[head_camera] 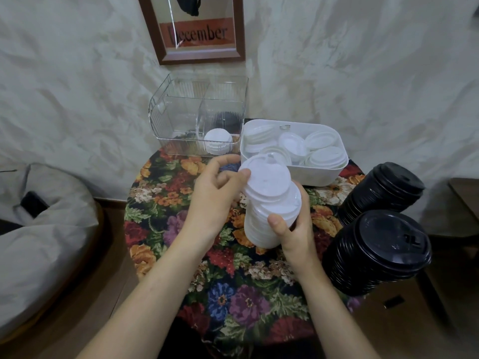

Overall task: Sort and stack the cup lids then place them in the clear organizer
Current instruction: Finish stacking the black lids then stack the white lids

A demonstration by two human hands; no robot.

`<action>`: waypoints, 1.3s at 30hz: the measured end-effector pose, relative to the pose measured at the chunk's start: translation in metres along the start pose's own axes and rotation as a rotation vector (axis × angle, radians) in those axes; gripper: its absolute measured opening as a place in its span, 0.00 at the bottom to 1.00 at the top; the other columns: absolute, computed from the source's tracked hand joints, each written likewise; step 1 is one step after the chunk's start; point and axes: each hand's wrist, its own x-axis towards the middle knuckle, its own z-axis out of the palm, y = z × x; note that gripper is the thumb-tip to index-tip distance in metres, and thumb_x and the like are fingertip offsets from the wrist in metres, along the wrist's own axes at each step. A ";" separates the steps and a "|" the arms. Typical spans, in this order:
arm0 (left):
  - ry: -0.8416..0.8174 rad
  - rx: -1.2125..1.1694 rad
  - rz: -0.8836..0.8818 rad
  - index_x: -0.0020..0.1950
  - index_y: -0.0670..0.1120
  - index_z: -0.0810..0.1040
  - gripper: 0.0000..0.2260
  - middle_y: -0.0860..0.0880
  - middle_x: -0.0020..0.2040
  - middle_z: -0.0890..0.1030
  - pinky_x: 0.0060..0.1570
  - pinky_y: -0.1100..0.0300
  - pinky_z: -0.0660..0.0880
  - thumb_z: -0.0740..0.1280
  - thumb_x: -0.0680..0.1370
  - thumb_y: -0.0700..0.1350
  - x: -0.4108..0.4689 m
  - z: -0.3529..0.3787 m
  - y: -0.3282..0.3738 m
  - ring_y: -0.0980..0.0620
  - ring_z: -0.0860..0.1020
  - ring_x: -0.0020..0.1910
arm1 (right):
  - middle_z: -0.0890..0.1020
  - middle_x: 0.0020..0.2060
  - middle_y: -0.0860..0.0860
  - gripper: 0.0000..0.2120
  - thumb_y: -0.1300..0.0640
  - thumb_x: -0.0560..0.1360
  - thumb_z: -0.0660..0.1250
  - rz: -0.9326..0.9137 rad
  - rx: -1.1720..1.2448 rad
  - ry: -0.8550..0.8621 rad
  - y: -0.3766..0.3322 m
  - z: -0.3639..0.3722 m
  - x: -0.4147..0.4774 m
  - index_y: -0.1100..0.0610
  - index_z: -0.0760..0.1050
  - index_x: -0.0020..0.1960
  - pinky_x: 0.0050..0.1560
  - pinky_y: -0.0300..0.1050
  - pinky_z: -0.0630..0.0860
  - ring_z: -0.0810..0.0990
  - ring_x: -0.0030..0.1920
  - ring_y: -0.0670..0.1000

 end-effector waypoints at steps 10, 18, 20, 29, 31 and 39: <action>-0.185 0.366 0.066 0.62 0.60 0.83 0.10 0.45 0.45 0.81 0.44 0.51 0.75 0.67 0.83 0.49 0.005 -0.006 -0.005 0.44 0.75 0.41 | 0.76 0.71 0.44 0.45 0.32 0.71 0.74 0.020 0.002 0.007 -0.001 0.000 -0.002 0.53 0.63 0.79 0.67 0.40 0.72 0.75 0.72 0.50; -0.297 0.446 0.057 0.73 0.59 0.76 0.20 0.63 0.62 0.77 0.62 0.64 0.70 0.70 0.81 0.57 0.007 0.000 -0.010 0.67 0.76 0.60 | 0.76 0.72 0.47 0.45 0.33 0.71 0.75 0.028 0.007 0.003 -0.002 0.000 -0.002 0.53 0.63 0.79 0.68 0.42 0.73 0.75 0.72 0.51; -0.326 0.422 0.037 0.74 0.60 0.75 0.25 0.62 0.67 0.77 0.69 0.57 0.71 0.70 0.77 0.62 0.008 0.000 -0.014 0.64 0.75 0.67 | 0.76 0.72 0.45 0.45 0.32 0.71 0.75 0.043 0.006 0.004 -0.003 -0.001 -0.002 0.51 0.63 0.79 0.68 0.41 0.73 0.75 0.73 0.50; -0.270 0.379 0.068 0.69 0.65 0.78 0.23 0.62 0.64 0.81 0.66 0.48 0.76 0.68 0.73 0.62 0.008 0.002 -0.021 0.60 0.79 0.63 | 0.70 0.76 0.35 0.56 0.26 0.65 0.74 0.046 -0.016 -0.035 -0.013 -0.008 -0.001 0.45 0.53 0.83 0.72 0.37 0.69 0.68 0.77 0.41; -0.266 0.425 0.091 0.69 0.63 0.78 0.25 0.63 0.64 0.80 0.65 0.50 0.76 0.67 0.72 0.63 0.009 0.002 -0.020 0.61 0.79 0.61 | 0.69 0.77 0.38 0.54 0.26 0.66 0.73 0.020 -0.039 -0.016 -0.015 -0.006 0.000 0.44 0.54 0.83 0.73 0.41 0.70 0.69 0.77 0.43; -0.309 0.364 0.091 0.71 0.60 0.76 0.26 0.61 0.65 0.78 0.66 0.56 0.73 0.67 0.74 0.64 0.011 0.003 -0.028 0.60 0.76 0.65 | 0.78 0.69 0.45 0.45 0.30 0.69 0.74 0.016 -0.064 0.014 -0.021 -0.002 0.007 0.54 0.67 0.76 0.67 0.41 0.75 0.76 0.71 0.50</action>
